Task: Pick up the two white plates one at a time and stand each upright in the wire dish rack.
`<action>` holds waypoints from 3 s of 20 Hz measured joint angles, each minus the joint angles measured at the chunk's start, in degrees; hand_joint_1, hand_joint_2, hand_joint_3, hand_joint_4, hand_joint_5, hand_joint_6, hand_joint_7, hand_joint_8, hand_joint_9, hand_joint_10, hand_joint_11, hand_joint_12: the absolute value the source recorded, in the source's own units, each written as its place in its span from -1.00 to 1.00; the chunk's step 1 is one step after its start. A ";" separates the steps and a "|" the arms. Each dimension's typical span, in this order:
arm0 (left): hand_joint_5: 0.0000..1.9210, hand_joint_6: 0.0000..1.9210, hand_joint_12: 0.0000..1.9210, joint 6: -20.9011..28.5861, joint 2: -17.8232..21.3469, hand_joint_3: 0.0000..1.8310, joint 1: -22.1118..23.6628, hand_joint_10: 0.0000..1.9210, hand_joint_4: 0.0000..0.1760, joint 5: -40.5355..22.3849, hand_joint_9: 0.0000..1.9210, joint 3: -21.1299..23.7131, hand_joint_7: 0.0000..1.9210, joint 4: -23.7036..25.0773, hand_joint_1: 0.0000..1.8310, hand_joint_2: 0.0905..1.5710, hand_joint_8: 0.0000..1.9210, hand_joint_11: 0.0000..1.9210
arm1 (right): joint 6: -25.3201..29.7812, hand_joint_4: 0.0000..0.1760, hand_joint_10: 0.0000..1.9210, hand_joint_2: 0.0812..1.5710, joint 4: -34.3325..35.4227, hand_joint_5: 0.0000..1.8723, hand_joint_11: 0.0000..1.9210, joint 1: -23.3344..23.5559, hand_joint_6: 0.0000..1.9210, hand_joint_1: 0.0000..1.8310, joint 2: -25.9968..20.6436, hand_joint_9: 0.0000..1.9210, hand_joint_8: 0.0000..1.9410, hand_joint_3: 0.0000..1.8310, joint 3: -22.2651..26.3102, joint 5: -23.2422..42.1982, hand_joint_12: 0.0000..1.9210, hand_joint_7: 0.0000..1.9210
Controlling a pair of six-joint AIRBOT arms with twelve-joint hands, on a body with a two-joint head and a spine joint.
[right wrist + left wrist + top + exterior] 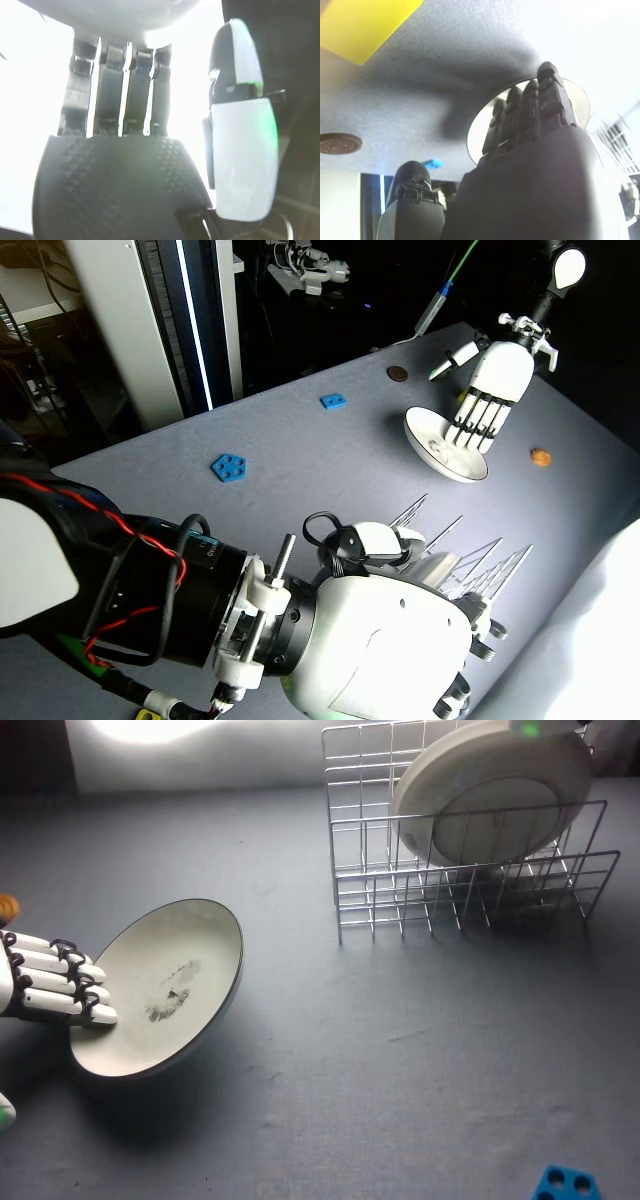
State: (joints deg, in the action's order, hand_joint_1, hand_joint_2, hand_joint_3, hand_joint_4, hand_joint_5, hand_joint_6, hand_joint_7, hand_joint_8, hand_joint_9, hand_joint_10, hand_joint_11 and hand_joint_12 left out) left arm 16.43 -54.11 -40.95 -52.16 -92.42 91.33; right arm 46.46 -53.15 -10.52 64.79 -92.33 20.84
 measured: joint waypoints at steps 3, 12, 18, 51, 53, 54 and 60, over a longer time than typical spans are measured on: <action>-0.93 -0.99 -1.00 0.13 0.00 -1.00 -0.31 -0.99 -1.00 0.09 -0.96 0.00 -0.92 -0.20 -1.00 0.33 -0.99 -1.00 | 0.02 -1.00 -0.89 0.27 -0.09 -0.20 -0.66 0.39 -0.99 0.04 -0.28 -0.11 -1.00 -1.00 0.24 0.15 0.25 -0.05; -0.93 -1.00 -1.00 0.66 -0.07 -1.00 -2.14 -1.00 -1.00 0.15 -0.96 0.00 -0.92 -1.29 -1.00 0.32 -1.00 -1.00 | -1.49 -1.00 -0.92 0.29 -3.02 -0.24 -0.69 6.75 -1.00 0.05 -3.15 -0.14 -1.00 -1.00 3.91 2.93 0.28 -0.10; -0.95 -1.00 -1.00 1.07 -0.07 -1.00 -2.21 -1.00 -1.00 0.13 -0.97 0.00 -0.94 -1.33 -1.00 0.32 -1.00 -1.00 | -4.92 -1.00 -0.99 0.29 -15.80 -0.36 -0.84 15.39 -1.00 0.04 -4.13 -0.27 -1.00 -1.00 13.86 -0.66 0.32 -0.25; -0.95 -0.98 -1.00 1.42 -0.37 -1.00 -2.75 -0.99 -1.00 -0.13 -0.98 -0.17 -0.95 -1.57 -1.00 0.30 -0.99 -1.00 | -36.00 -1.00 -1.00 0.12 -17.29 -1.00 -1.00 6.36 -1.00 0.17 13.22 -1.00 -1.00 -1.00 31.71 -28.68 -1.00 -1.00; -0.98 -1.00 -1.00 1.44 -0.37 -1.00 -2.75 -1.00 -1.00 -0.13 -1.00 -0.17 -0.96 -1.57 -1.00 0.30 -1.00 -1.00 | -35.71 -1.00 -1.00 0.13 -17.27 -1.00 -1.00 6.34 -1.00 0.18 13.20 -1.00 -1.00 -1.00 31.82 -27.36 -1.00 -1.00; -0.98 -1.00 -1.00 1.44 -0.37 -1.00 -2.75 -1.00 -1.00 -0.11 -1.00 -0.17 -0.97 -1.55 -1.00 0.30 -1.00 -1.00 | -35.71 -1.00 -1.00 0.14 -17.38 -1.00 -1.00 6.36 -1.00 0.18 13.20 -1.00 -1.00 -1.00 31.82 -26.86 -1.00 -1.00; -0.95 -0.99 -1.00 1.42 -0.37 -1.00 -2.80 -1.00 -1.00 -0.13 -0.99 -0.17 -0.95 -1.57 -1.00 0.30 -0.99 -1.00 | -29.66 -1.00 -1.00 0.17 -17.49 -1.00 -1.00 6.34 -1.00 0.11 13.05 -1.00 -1.00 -0.99 31.80 -23.91 -1.00 -1.00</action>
State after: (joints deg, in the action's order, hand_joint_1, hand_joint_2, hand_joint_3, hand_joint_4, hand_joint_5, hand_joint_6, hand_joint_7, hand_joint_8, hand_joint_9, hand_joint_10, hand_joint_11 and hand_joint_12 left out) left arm 17.85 -54.48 -43.75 -52.29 -92.60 89.76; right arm 16.80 -70.63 -4.19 77.84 -60.53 -3.07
